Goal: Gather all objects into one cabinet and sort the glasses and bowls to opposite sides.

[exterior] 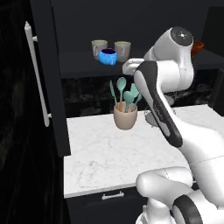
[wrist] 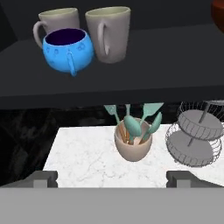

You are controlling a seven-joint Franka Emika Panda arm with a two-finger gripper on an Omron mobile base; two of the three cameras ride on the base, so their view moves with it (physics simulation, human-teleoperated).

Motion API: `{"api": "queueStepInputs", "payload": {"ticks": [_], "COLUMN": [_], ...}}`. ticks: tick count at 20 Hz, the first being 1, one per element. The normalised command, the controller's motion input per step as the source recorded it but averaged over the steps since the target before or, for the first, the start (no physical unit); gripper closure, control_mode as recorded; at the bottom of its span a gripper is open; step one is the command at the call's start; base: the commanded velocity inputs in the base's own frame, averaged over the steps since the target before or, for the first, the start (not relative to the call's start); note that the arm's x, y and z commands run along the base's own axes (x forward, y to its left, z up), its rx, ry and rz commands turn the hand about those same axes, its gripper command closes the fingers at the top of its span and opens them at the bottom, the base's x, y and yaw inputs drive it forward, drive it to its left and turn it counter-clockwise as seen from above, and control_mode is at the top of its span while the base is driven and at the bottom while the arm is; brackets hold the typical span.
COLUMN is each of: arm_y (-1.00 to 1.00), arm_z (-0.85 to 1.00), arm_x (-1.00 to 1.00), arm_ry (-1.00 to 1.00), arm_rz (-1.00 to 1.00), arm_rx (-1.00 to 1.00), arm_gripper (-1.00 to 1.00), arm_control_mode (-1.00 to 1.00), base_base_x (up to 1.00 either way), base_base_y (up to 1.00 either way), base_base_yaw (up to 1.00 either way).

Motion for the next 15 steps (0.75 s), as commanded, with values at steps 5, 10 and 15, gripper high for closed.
{"api": "queueStepInputs", "payload": {"ticks": [5,10,15], "arm_y": [-0.45,-0.25,-0.25], "arm_z": [0.04,0.00,0.00], "arm_x": [-1.00,-1.00,-0.98], "arm_ry": [0.00,0.00,0.00], "arm_rz": [-0.06,-0.08,-0.06], "arm_rx": [0.01,0.00,0.00], "arm_gripper": [-1.00,-1.00,-1.00], "arm_control_mode": [-1.00,-1.00,-1.00], "base_base_x": [0.00,0.00,0.00], "base_base_y": [0.00,0.00,0.00], "base_base_yaw": [0.00,0.00,0.00]}}
